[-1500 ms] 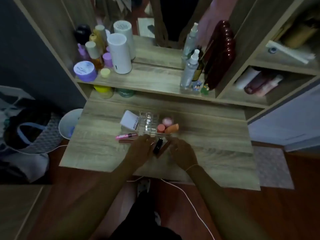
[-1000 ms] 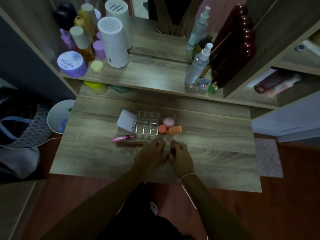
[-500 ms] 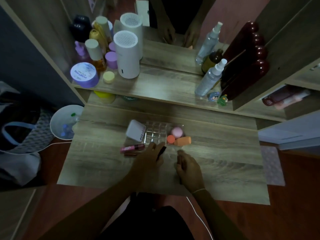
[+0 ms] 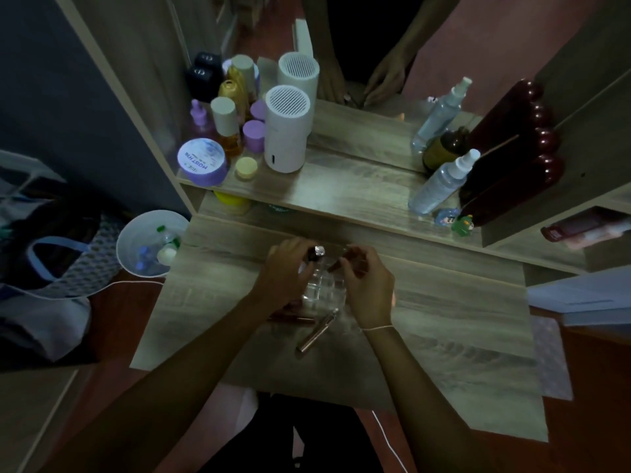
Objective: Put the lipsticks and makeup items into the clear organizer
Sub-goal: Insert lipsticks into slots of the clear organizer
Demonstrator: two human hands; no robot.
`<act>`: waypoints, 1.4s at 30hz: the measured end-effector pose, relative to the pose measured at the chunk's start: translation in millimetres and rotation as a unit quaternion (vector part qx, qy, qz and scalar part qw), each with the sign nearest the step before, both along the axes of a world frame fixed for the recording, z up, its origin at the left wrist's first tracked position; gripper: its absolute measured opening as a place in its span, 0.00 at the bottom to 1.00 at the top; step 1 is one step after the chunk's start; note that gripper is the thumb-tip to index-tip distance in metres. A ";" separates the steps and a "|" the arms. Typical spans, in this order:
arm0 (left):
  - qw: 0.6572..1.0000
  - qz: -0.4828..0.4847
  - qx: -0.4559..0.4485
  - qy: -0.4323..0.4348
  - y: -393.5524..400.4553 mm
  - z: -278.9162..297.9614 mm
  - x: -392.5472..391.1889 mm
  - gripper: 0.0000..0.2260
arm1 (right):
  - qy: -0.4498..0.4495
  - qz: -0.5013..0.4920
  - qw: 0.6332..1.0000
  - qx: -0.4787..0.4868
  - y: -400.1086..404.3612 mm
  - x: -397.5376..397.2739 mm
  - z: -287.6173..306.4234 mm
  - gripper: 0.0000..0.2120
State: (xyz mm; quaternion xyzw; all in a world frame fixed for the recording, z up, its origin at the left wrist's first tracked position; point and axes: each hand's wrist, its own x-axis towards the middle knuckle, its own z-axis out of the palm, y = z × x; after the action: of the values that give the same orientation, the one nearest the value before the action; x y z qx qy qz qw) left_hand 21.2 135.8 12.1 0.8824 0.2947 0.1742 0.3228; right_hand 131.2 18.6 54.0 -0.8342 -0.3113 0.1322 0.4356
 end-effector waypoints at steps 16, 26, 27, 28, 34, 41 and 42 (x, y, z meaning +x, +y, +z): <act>0.993 -0.079 0.035 0.086 13.5 -5.2 13.4 0.15 | -0.032 0.088 0.991 -0.094 10.5 14.4 -39.2 0.12; 0.987 -0.076 0.044 0.134 19.1 -12.5 17.8 0.15 | -0.030 0.112 0.990 -0.084 12.5 16.3 -48.0 0.12; 0.987 -0.075 0.045 0.132 18.8 -12.6 18.2 0.15 | -0.028 0.117 0.989 -0.086 12.4 16.0 -48.8 0.13; 0.987 -0.074 0.047 0.132 18.7 -12.6 18.7 0.15 | -0.027 0.121 0.988 -0.090 12.2 15.7 -49.4 0.13; 0.987 -0.073 0.055 0.129 17.7 -12.2 19.4 0.15 | -0.032 0.121 0.988 -0.091 13.6 15.6 -49.8 0.14; 0.988 -0.073 0.038 0.131 17.5 -11.2 16.7 0.15 | -0.025 0.117 0.989 -0.091 14.2 14.2 -49.2 0.15; 0.988 -0.071 0.037 0.129 17.8 -10.9 16.0 0.16 | -0.023 0.116 0.989 -0.092 14.2 14.1 -49.0 0.15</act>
State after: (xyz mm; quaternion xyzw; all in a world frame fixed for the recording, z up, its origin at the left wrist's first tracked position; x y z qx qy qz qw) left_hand 37.3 153.6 1.2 0.9275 0.2640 0.0461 0.2606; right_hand 145.3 32.8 5.0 -0.8316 -0.4028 0.1905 0.3314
